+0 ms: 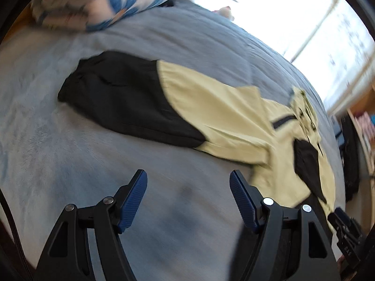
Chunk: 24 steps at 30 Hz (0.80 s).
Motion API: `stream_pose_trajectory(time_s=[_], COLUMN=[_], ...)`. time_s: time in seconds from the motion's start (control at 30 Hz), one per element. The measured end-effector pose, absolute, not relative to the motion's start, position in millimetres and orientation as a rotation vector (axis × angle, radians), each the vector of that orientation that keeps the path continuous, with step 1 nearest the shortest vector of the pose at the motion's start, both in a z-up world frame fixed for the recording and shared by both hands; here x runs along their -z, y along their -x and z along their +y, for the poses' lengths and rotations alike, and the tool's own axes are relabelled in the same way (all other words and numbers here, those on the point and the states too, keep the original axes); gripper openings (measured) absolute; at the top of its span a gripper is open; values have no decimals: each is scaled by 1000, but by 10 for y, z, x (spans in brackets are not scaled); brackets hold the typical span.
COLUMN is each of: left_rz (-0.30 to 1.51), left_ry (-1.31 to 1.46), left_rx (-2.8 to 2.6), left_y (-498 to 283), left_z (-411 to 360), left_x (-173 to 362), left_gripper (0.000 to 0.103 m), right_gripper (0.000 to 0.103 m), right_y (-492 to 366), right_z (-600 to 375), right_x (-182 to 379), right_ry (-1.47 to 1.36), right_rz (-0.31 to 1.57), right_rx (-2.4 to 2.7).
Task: Fold large clothes
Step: 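Move the left gripper to the other black sleeve cuff and grasp it, then fold the held sleeve across the jacket front with the left gripper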
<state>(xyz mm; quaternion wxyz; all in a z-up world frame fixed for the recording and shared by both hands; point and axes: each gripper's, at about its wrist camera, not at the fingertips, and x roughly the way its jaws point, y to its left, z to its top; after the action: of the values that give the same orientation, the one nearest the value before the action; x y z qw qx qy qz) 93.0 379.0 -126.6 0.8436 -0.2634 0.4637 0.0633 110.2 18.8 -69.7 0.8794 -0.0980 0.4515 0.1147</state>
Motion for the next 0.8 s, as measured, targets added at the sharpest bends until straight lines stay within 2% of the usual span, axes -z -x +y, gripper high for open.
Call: stream_pose_trajectory(time_s=[0.2,0.3,0.53,0.57,0.6,0.67,0.8], left_rz=[966,944,909,901,890,908,830], left_ry=[725,812,784,775,756,725,670], left_rx=[-181,-187,-228,-241,-266,-309,-321], left_y=[-1169,-1274,-1549,-1576,-1595,-1646,-1599], left_z=[4508,4799,4929,4918,4912,4915,4767], left_x=[1695,1861,1945,1937,1919,1896,1594], left_gripper=[71,71,71,67,42,10,5], right_gripper=[50,54,56,56,56,56,56], right_y=[-1363,-1462,-1594,-1598,-1599,-1585,-1562], right_z=[511,591,583,578,568,540,460], right_x=[869,1007,1295,1322,1350,1395,1402], right_ry=[194,187,106,103,101,93,79], right_rz=[966,999,1096,1104,1112,1125,1130], right_rx=[-243,-245,-263,-263,-264,-273,-283])
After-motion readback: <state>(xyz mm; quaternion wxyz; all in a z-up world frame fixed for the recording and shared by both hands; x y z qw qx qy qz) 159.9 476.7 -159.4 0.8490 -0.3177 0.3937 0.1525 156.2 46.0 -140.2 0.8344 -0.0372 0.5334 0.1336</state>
